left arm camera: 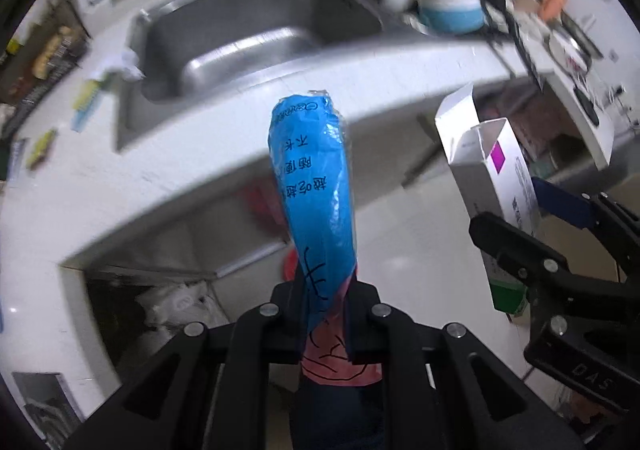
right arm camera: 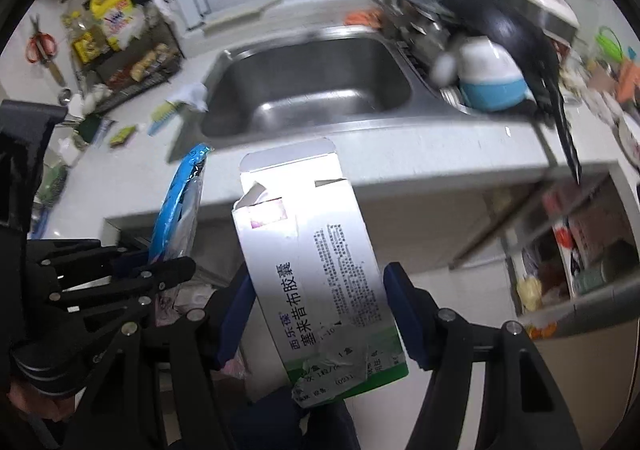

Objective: Collect trash
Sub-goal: 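Carry the white box and blue-and-pink bag down over the red bin, then open the left gripper over the red bin while the right gripper releases the white box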

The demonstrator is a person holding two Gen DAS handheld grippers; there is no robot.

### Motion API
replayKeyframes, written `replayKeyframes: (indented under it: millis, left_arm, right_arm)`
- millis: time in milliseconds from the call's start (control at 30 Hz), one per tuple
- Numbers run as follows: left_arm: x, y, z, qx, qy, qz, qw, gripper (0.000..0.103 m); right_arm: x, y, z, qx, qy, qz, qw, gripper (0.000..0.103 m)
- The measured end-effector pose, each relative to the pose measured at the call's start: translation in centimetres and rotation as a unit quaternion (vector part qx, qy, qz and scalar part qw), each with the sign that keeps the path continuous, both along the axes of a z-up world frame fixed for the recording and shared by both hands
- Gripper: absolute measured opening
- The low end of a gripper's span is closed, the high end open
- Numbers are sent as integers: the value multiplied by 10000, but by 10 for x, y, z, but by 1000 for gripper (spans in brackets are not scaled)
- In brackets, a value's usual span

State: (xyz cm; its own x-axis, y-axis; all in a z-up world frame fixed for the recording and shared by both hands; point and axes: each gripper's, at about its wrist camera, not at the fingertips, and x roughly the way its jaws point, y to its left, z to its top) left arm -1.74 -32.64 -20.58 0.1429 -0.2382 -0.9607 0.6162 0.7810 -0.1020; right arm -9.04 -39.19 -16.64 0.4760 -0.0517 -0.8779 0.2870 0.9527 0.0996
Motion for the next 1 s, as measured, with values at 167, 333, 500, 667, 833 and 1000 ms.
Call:
replayKeyframes:
  millis: [167, 333, 500, 667, 833, 1000]
  left_arm:
    - [-6, -16, -79, 176, 622, -178, 9978, 12]
    - [-2, -26, -152, 375, 695, -269, 9965, 12]
    - [4, -37, -220, 433, 921, -332, 9943, 12]
    - [4, -52, -265, 358, 1046, -446, 9929, 17]
    - [8, -61, -299, 357, 1207, -459, 9910, 32]
    - [17, -53, -307, 432, 1231, -341, 9909, 36]
  right_arm:
    - [-2, -12, -66, 221, 394, -228, 9987, 63]
    - [5, -20, -130, 249, 685, -414, 9965, 63]
    - [9, -33, -185, 203, 653, -519, 9963, 63]
    - [4, -54, -233, 244, 698, -700, 9948, 63]
    - [2, -64, -258, 308, 825, -777, 9931, 63]
    - [0, -62, -259, 210, 876, -792, 9928, 63]
